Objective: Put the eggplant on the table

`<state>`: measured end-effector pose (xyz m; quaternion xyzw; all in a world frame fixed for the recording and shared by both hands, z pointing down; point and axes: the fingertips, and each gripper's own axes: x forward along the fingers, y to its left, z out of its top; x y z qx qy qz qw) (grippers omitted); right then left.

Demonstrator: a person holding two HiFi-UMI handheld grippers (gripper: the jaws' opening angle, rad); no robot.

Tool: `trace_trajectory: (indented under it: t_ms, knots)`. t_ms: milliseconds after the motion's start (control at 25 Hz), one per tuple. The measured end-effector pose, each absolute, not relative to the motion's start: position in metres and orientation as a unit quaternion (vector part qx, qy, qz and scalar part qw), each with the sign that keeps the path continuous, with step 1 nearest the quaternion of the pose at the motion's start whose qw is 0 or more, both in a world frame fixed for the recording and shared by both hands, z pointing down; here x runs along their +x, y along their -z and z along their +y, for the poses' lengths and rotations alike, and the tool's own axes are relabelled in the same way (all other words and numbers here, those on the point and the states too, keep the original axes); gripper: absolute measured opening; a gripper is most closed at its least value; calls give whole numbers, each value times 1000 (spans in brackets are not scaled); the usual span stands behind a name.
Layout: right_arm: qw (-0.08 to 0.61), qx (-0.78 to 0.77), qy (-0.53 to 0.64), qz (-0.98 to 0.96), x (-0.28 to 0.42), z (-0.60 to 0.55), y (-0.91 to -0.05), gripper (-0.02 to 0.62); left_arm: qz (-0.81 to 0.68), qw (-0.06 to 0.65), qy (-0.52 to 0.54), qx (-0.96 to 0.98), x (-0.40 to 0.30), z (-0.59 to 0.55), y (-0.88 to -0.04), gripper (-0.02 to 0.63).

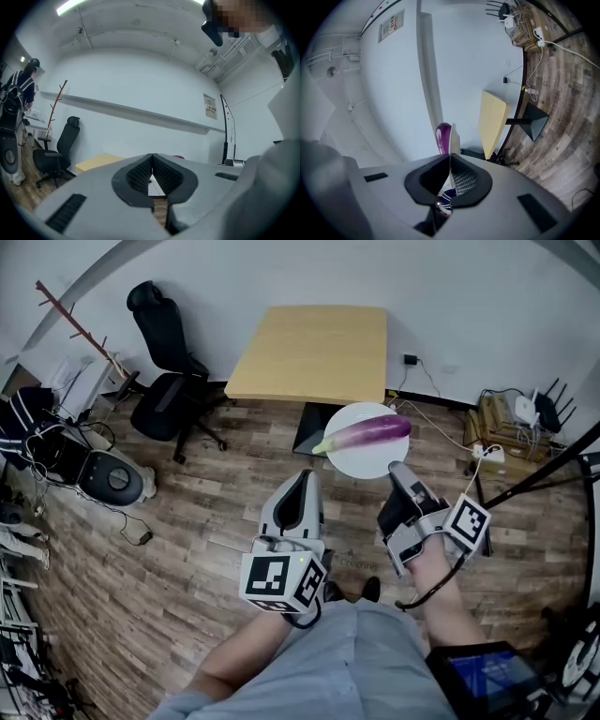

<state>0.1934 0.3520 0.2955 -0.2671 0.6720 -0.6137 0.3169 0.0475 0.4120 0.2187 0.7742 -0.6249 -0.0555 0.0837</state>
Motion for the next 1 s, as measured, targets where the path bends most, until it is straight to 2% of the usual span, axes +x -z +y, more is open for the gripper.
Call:
trace_trajectory:
  t_ms: [1000]
  knots:
    - [309,-242,625,674,231,331,-306,8,-660,90,64,743,76,415,-237,8]
